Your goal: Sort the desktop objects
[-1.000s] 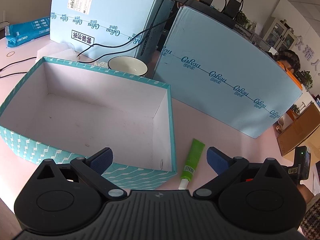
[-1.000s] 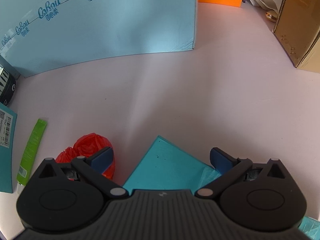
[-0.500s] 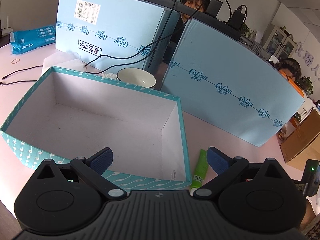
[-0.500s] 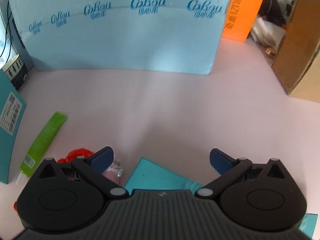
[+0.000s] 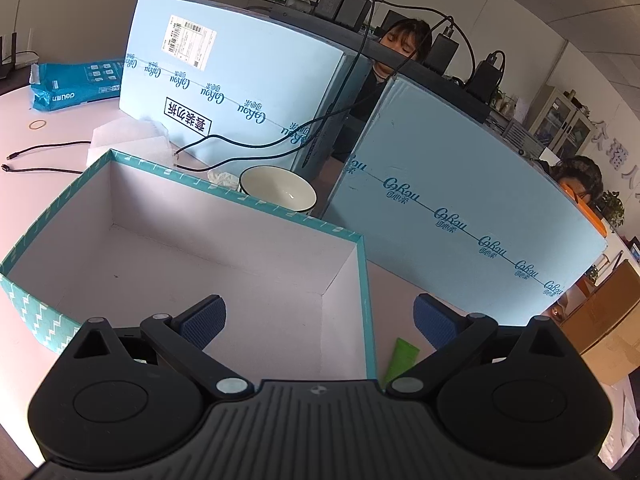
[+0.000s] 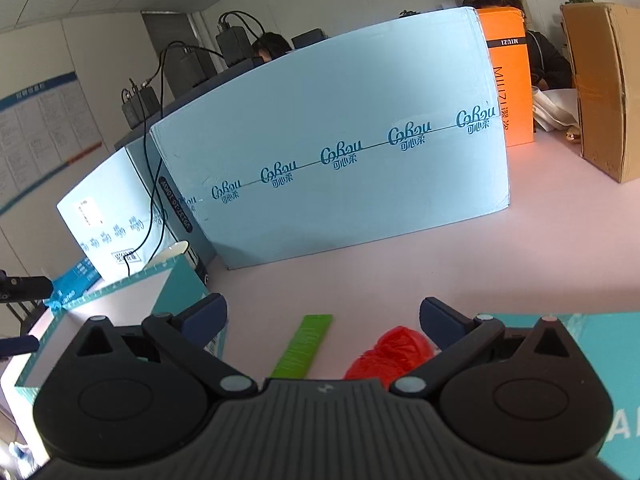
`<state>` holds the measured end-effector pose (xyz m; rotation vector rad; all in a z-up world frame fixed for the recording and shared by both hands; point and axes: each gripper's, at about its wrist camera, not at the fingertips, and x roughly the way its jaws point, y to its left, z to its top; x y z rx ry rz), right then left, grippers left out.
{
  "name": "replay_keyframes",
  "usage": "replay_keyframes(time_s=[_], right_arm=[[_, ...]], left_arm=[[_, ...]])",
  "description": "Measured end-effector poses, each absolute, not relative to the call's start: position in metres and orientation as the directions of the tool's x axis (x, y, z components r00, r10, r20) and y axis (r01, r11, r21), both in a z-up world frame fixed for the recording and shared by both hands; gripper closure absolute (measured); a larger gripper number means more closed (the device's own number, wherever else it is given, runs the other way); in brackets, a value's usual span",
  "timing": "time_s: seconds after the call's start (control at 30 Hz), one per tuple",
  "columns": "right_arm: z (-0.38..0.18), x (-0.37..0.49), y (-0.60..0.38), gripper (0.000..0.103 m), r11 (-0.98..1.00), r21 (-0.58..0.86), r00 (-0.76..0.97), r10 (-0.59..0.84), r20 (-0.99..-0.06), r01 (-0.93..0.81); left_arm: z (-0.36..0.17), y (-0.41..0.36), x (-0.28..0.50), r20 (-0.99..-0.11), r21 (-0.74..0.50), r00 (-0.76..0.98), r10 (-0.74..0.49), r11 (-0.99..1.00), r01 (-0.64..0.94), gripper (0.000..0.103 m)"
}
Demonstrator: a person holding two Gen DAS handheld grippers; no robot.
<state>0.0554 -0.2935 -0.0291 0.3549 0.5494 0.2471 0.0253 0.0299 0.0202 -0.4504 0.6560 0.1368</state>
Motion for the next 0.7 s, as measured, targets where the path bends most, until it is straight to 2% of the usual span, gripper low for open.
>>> replay_keyframes(time_s=[0.1,0.27,0.6,0.7], right_arm=[[-0.045,0.063,-0.271,0.0,0.885,0.453,0.813,0.338,-0.474,-0.103],[-0.053,0.081,-0.235,0.0,0.915,0.35,0.758,0.372,-0.537,-0.201],[-0.09,0.105,-0.213,0.0,0.936,0.275,0.623,0.353,-0.698,-0.222],[-0.09,0.105,-0.213,0.0,0.883,0.338,0.557,0.468,-0.686,-0.326]], left_arm=[[0.019,0.032,0.024,-0.619,-0.36,0.785,-0.012,0.893,-0.27,0.003],[0.017,0.041,0.023,-0.634,-0.359,0.773,0.005,0.884,-0.3,0.003],[0.014,0.064,0.008,-0.661,-0.351,0.746,0.077,0.847,-0.398,0.003],[0.012,0.071,0.003,-0.672,-0.348,0.734,0.1,0.832,-0.432,0.003]])
